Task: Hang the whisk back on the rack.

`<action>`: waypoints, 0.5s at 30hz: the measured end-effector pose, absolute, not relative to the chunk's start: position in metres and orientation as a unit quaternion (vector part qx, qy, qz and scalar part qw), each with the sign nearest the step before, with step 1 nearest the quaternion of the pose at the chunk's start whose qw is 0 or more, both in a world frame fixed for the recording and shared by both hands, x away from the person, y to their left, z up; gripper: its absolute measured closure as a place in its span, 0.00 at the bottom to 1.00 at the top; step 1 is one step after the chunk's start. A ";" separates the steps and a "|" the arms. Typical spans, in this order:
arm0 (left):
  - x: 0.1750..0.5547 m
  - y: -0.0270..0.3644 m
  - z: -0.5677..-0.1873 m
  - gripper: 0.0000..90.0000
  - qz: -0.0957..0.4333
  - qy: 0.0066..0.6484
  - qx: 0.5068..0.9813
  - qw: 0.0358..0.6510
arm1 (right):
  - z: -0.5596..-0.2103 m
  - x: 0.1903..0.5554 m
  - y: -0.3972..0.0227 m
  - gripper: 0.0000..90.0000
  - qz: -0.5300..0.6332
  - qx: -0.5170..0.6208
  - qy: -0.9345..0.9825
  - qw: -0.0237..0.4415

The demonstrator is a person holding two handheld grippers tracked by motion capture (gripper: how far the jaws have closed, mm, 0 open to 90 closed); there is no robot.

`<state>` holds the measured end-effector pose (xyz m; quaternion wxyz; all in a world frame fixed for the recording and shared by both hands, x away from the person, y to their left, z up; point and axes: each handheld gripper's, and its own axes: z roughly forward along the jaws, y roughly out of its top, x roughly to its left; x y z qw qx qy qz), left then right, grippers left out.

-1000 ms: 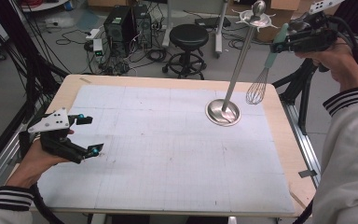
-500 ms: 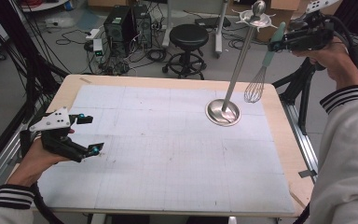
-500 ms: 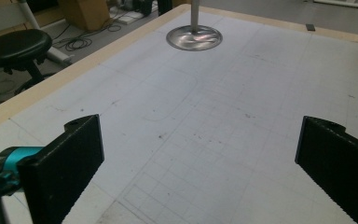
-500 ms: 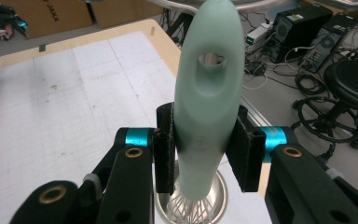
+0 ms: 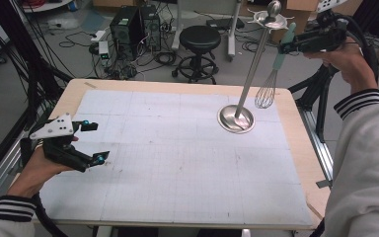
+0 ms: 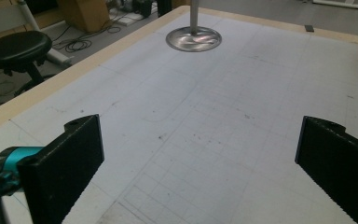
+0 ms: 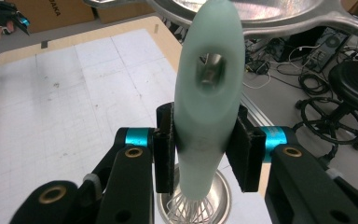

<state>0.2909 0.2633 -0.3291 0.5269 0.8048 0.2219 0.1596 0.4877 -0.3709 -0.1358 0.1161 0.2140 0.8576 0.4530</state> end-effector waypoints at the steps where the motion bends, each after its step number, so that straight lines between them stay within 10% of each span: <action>1: 0.291 0.263 -0.329 0.02 0.160 0.221 0.805 0.526 | -0.136 0.488 -0.370 0.73 0.452 0.214 0.858 0.115; 9: 0.290 0.265 -0.332 0.02 0.158 0.225 0.805 0.526 | -0.144 0.488 -0.365 0.71 0.452 0.224 0.855 0.119; 15: 0.290 0.265 -0.332 0.02 0.158 0.226 0.803 0.528 | -0.143 0.483 -0.360 0.43 0.442 0.235 0.853 0.150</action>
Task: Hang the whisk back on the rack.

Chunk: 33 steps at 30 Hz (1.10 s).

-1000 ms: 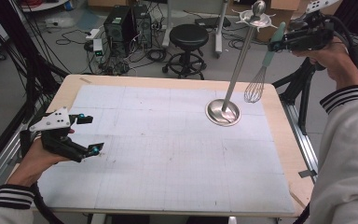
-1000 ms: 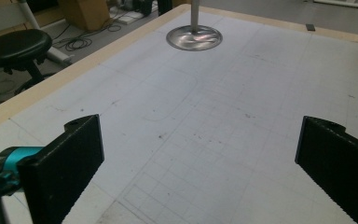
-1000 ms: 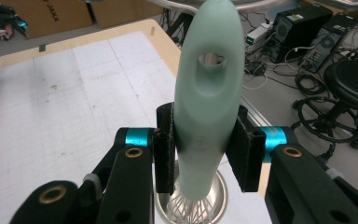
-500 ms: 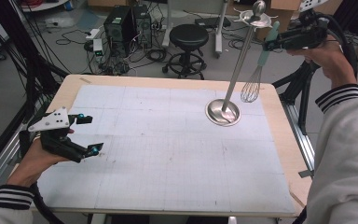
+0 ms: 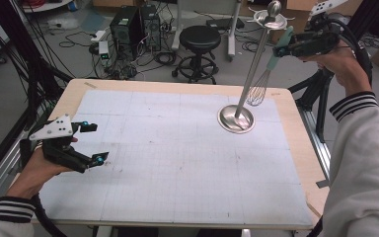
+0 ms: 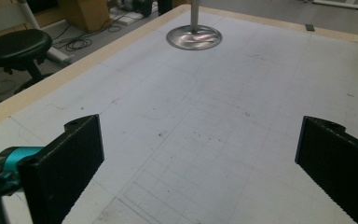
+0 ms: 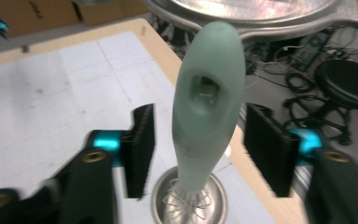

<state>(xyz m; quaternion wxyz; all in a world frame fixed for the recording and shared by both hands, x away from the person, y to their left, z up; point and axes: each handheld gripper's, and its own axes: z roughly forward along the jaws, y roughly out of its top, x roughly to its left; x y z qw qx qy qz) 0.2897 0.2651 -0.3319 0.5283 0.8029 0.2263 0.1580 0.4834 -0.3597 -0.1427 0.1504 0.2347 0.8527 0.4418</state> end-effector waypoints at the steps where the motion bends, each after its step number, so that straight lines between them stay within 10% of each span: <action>1: 0.290 0.265 -0.332 0.02 0.158 0.226 0.803 0.528 | -0.143 0.483 -0.360 0.39 0.438 0.239 0.854 0.150; 10: 0.289 0.268 -0.333 0.02 0.159 0.226 0.803 0.528 | -0.153 0.471 -0.368 0.00 0.440 0.271 0.840 0.165; 33: 0.286 0.270 -0.329 0.02 0.160 0.227 0.795 0.539 | -0.188 0.397 -0.393 0.01 0.465 0.273 0.827 0.161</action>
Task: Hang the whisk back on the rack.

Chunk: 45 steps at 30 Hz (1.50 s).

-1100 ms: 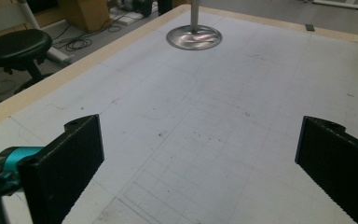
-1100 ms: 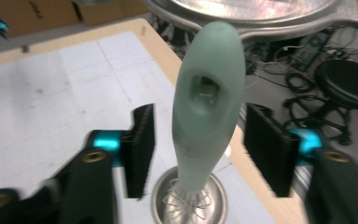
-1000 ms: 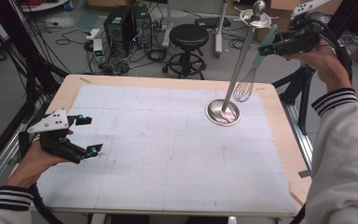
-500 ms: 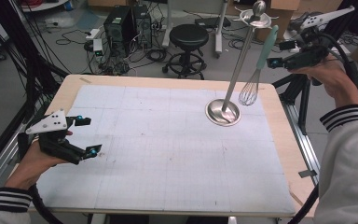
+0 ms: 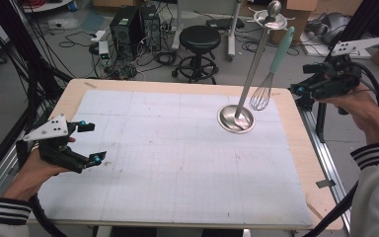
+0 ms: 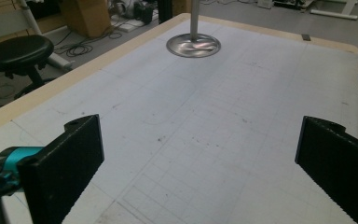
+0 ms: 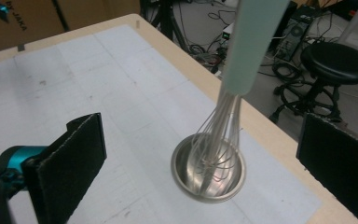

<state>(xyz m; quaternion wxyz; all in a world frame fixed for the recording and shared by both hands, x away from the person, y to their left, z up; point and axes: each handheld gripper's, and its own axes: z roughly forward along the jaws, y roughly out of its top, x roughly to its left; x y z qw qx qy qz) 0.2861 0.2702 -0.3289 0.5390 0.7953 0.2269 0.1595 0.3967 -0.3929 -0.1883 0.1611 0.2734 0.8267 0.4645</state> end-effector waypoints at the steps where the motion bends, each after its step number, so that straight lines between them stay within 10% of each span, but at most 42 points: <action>1: 0.285 0.271 -0.329 0.02 0.159 0.229 0.794 0.541 | -0.191 0.392 -0.392 0.01 0.464 0.273 0.827 0.161; 45: 0.268 0.275 -0.351 0.02 0.165 0.233 0.785 0.550 | -0.288 0.295 -0.348 0.01 0.511 0.239 0.809 0.163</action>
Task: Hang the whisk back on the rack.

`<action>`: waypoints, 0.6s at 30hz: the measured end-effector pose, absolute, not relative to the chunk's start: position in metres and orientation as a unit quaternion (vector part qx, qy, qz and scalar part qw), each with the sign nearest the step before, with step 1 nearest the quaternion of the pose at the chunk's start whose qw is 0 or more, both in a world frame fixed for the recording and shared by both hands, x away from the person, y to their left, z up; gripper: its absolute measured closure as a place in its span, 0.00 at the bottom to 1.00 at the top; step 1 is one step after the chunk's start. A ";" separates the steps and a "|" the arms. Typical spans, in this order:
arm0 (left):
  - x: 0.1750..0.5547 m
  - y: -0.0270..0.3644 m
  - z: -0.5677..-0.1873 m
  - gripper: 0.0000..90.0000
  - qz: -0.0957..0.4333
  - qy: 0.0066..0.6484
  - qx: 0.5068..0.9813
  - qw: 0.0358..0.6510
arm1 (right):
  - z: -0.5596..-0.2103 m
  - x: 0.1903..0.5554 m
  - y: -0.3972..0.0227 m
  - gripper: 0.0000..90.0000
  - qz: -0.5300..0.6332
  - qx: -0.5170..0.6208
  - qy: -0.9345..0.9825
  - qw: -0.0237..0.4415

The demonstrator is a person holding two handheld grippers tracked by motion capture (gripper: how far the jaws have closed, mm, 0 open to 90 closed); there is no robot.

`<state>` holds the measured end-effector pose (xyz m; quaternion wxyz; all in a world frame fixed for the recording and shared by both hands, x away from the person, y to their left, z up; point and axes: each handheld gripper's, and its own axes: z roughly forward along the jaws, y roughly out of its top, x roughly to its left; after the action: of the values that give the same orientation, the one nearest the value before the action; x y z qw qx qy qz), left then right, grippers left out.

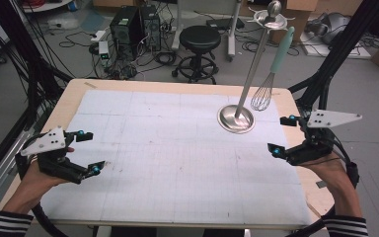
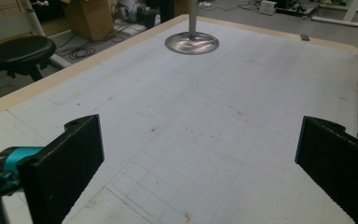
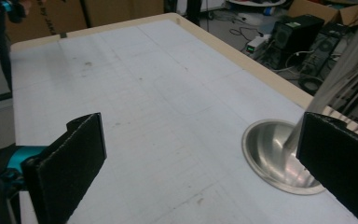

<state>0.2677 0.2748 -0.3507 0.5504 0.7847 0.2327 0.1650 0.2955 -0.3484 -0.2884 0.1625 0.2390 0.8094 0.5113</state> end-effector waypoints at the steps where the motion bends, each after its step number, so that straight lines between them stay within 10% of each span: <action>1: 0.267 0.275 -0.352 0.02 0.164 0.234 0.784 0.551 | -0.291 0.294 -0.347 0.01 0.511 0.240 0.809 0.162; 18: 0.257 0.273 -0.360 0.02 0.167 0.230 0.783 0.553 | -0.329 0.287 -0.328 0.01 0.529 0.250 0.797 0.151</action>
<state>0.2574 0.2729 -0.3596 0.5532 0.7830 0.2300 0.1670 0.2872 -0.3278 -0.3288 0.1513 0.2498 0.7968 0.5289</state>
